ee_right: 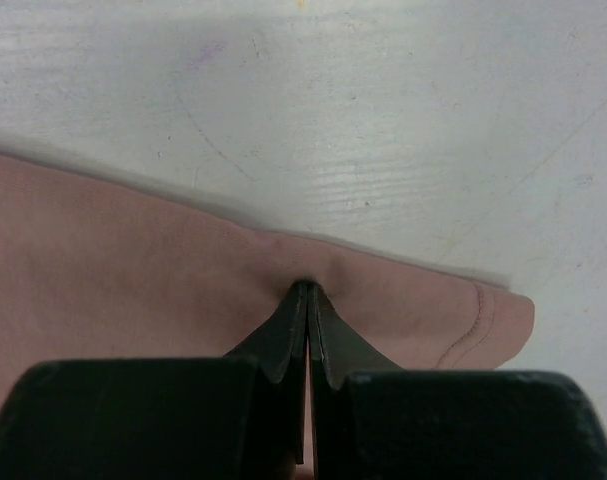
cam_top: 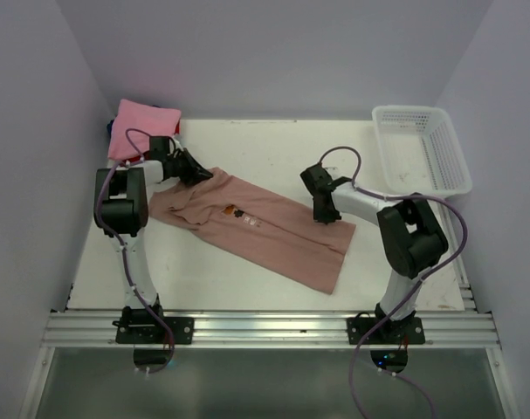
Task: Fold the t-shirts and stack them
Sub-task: Fold the tshirt
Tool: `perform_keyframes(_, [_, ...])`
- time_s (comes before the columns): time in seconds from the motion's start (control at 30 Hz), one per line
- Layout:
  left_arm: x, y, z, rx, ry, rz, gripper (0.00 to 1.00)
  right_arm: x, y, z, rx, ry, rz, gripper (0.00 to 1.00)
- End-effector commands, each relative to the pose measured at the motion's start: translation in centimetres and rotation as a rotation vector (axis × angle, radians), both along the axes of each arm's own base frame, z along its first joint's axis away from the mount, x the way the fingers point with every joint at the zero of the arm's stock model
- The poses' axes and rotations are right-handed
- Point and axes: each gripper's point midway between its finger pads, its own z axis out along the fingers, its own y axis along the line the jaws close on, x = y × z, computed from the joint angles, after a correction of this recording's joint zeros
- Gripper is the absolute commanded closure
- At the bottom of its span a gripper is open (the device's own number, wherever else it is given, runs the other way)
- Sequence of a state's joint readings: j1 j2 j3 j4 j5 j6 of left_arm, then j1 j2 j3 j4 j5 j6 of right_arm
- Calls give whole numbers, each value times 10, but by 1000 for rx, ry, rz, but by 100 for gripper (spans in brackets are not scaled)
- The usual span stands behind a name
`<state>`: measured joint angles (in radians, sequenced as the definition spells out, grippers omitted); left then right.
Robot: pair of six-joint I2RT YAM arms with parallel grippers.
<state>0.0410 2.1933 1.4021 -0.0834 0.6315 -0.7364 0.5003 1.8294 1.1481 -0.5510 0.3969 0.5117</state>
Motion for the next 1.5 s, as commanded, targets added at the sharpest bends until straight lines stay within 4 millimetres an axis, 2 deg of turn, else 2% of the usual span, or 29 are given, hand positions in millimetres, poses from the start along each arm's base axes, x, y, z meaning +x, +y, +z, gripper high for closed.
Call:
perform_keyframes(0.0, [-12, -9, -21, 31, 43, -52, 100, -25, 6, -8, 69, 48, 12, 100])
perform_keyframes(0.1, [-10, -15, -25, 27, 46, -79, 100, -44, 17, -10, 115, 84, 50, 100])
perform_keyframes(0.13, [-12, -29, -26, 24, 47, -109, 100, -56, 18, -14, 114, 110, 58, 100])
perform_keyframes(0.23, [-10, -41, -26, 20, 37, -139, 100, -89, 33, -15, 112, 142, 126, 100])
perform_keyframes(0.3, [-7, -52, -25, 11, 24, -170, 100, -107, 35, -17, 106, 166, 145, 100])
perform_keyframes(0.37, [-5, -64, -25, -4, 8, -211, 100, -123, 44, -12, 118, 169, 170, 100])
perform_keyframes(0.4, [-6, -67, -32, -8, 18, -222, 100, -133, 48, -8, 120, 171, 187, 100])
perform_keyframes(0.43, [-3, -72, -27, -11, -2, -235, 100, -138, 49, -7, 121, 173, 190, 100])
perform_keyframes(0.53, [7, -82, -32, -5, -20, -262, 100, -157, 62, -3, 160, 182, 214, 100])
perform_keyframes(0.6, [20, -87, -34, -19, -41, -275, 100, -166, 71, 0, 186, 190, 223, 100])
perform_keyframes(0.63, [20, -90, -49, -25, -11, -281, 100, -173, 78, 2, 196, 194, 247, 100])
perform_keyframes(0.67, [34, -95, -37, -51, -48, -287, 100, -177, 81, 3, 204, 196, 254, 100])
perform_keyframes(0.7, [40, -98, -36, -69, -58, -293, 100, -181, 86, 5, 216, 197, 251, 100])
perform_keyframes(0.73, [42, -103, -48, -85, -49, -299, 100, -186, 90, 6, 223, 197, 268, 100])
perform_keyframes(0.77, [53, -110, -36, -121, -76, -306, 100, -188, 93, 7, 229, 197, 271, 100])
perform_keyframes(0.8, [57, -117, -36, -135, -86, -316, 100, -189, 96, 9, 237, 192, 263, 100])
perform_keyframes(0.83, [58, -121, -51, -151, -63, -318, 100, -194, 101, 10, 251, 199, 274, 100])
perform_keyframes(0.87, [69, -128, -38, -185, -89, -323, 100, -196, 105, 12, 267, 198, 279, 100])
perform_keyframes(0.9, [71, -135, -39, -203, -88, -328, 100, -198, 109, 12, 283, 200, 272, 100])
perform_keyframes(0.93, [72, -139, -50, -221, -83, -326, 100, -204, 112, 12, 285, 206, 285, 100])
perform_keyframes(1.0, [83, -148, -36, -285, -136, -324, 100, -209, 117, 12, 288, 209, 279, 100])
perform_keyframes(1.03, [79, -151, -42, -311, -124, -326, 100, -216, 122, 13, 298, 220, 295, 100])
perform_keyframes(1.07, [82, -155, -36, -339, -137, -322, 100, -219, 127, 11, 312, 226, 293, 100])
perform_keyframes(1.17, [80, -164, -35, -385, -131, -326, 100, -236, 142, 10, 350, 258, 324, 100])
perform_keyframes(1.3, [85, -168, -24, -437, -167, -339, 100, -259, 163, 15, 342, 283, 371, 100])
perform_keyframes(1.33, [90, -169, -19, -445, -192, -344, 100, -271, 167, 12, 325, 299, 400, 100])
perform_keyframes(1.47, [94, -173, -9, -518, -198, -348, 99, -297, 184, 13, 332, 325, 444, 100])
